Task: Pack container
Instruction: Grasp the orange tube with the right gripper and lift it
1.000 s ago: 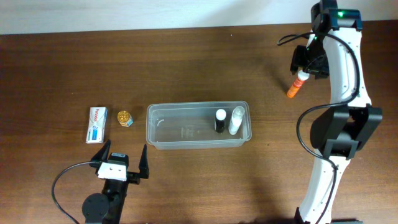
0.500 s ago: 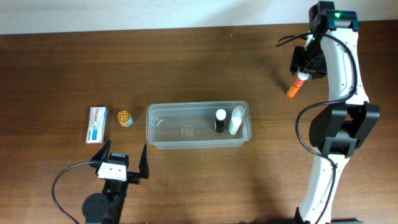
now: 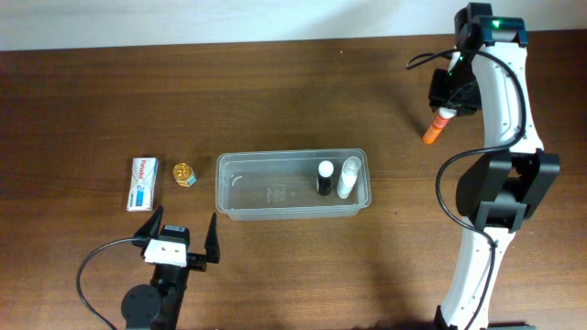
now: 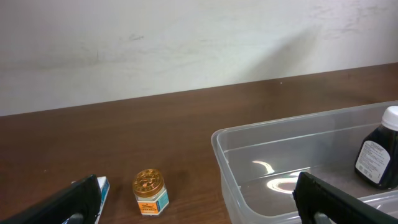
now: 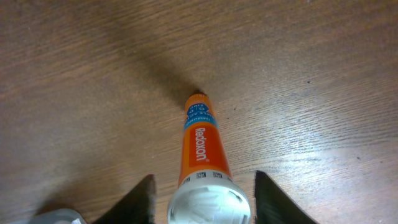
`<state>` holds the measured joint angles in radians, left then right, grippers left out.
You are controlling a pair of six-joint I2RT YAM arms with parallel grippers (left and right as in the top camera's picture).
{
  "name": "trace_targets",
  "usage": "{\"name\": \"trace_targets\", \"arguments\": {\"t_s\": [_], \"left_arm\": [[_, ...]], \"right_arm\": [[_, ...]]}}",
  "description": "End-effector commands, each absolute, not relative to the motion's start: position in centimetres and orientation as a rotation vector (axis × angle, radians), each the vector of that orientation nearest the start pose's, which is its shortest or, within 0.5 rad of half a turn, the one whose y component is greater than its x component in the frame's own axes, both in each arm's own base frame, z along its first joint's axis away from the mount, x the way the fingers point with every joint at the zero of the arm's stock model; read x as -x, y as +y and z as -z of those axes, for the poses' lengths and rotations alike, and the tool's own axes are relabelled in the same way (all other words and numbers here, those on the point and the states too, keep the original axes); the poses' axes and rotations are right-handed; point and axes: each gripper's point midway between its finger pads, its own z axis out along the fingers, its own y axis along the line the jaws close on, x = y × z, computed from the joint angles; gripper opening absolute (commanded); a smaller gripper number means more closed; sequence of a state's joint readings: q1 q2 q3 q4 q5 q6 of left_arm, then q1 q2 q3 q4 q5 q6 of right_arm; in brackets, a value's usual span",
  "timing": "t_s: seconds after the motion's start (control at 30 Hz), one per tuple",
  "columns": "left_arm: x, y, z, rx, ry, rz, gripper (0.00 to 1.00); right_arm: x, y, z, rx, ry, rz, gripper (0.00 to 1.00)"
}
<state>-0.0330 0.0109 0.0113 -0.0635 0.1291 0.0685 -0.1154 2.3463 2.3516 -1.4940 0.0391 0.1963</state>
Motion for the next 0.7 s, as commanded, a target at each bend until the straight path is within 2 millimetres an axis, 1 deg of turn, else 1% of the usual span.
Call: {"name": "trace_targets", "arguments": {"t_s": [0.0, 0.1, 0.2, 0.3, 0.33, 0.53, 0.67], "left_arm": [[-24.4, -2.9, -15.9, -0.190, 1.627, 0.062, 0.99], [-24.4, -2.9, -15.9, -0.190, 1.627, 0.062, 0.99], [-24.4, -2.9, -15.9, -0.190, 1.627, 0.062, 1.00], [-24.4, -2.9, -15.9, -0.189, 1.627, 0.061, 1.00], [-24.4, -2.9, -15.9, -0.190, 1.627, 0.062, 0.99], [-24.4, -2.9, -15.9, -0.190, 1.627, 0.062, 0.99], [-24.4, -2.9, -15.9, -0.190, 1.627, 0.062, 0.99]], "right_arm": [[-46.3, -6.3, -10.5, -0.482, 3.051, 0.053, 0.37], [-46.4, -6.3, -10.5, -0.482, 3.050, 0.053, 0.28], [-46.4, -6.3, -10.5, -0.482, 3.050, 0.054, 0.24], [-46.4, -6.5, -10.5, -0.489, 3.048, 0.054, 0.15], [-46.3, -6.5, -10.5, -0.490, 3.048, 0.055, 0.14], [-45.8, -6.4, -11.2, -0.492, 3.065, 0.054, 0.15], [-45.0, -6.0, -12.9, -0.491, 3.078, 0.029, 0.15]]}}
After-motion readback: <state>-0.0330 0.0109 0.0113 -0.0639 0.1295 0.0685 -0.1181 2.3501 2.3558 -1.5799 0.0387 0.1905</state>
